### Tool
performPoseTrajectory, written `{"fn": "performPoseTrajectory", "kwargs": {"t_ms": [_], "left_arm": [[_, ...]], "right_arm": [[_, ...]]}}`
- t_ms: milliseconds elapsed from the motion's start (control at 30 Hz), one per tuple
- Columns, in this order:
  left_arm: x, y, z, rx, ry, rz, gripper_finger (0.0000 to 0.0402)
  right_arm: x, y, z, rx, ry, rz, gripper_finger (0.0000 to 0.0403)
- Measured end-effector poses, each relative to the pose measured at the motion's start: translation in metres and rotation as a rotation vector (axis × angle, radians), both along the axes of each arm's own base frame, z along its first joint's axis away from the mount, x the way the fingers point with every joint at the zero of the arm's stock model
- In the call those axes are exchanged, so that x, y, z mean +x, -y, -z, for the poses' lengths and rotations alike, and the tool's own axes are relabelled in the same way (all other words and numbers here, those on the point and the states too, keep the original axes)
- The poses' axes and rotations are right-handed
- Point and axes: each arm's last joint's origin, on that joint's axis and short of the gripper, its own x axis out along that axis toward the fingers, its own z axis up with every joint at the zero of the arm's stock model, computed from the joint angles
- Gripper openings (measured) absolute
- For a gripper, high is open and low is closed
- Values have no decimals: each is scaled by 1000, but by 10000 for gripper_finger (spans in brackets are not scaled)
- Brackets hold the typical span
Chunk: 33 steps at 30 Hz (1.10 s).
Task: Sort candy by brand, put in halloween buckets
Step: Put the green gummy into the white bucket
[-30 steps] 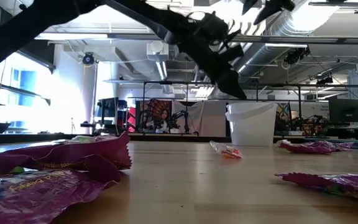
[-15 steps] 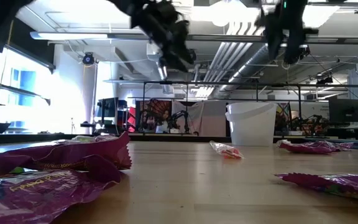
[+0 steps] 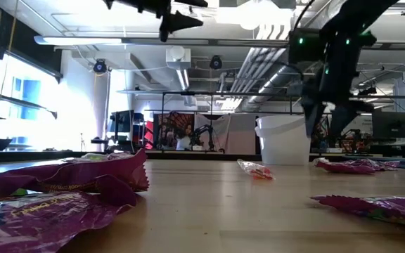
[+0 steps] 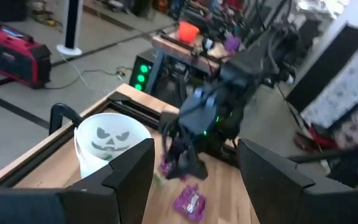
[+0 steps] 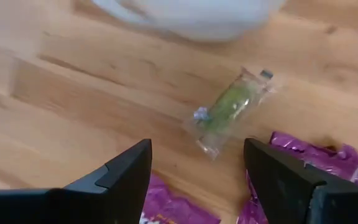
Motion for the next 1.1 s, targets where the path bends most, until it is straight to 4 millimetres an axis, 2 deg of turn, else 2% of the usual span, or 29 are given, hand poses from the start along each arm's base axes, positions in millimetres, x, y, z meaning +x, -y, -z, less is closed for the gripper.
{"fn": "performPoseTrajectory", "kwargs": {"t_ms": [100,367,633,900,1100], "left_arm": [[-3,7,2,-9,-9,-23,218],[-3,8,2,-42,1,-27,218],[-3,8,2,-58,3,-30,218],[-3,8,2,-59,2,-30,218],[-3,9,2,-60,2,-21,218]], "right_arm": [[4,3,12,-28,-68,44,247],[13,10,36,-56,-157,126,247],[19,13,43,-104,-171,120,244],[20,12,52,-29,-191,125,186],[21,5,50,-25,-187,96,147]]}}
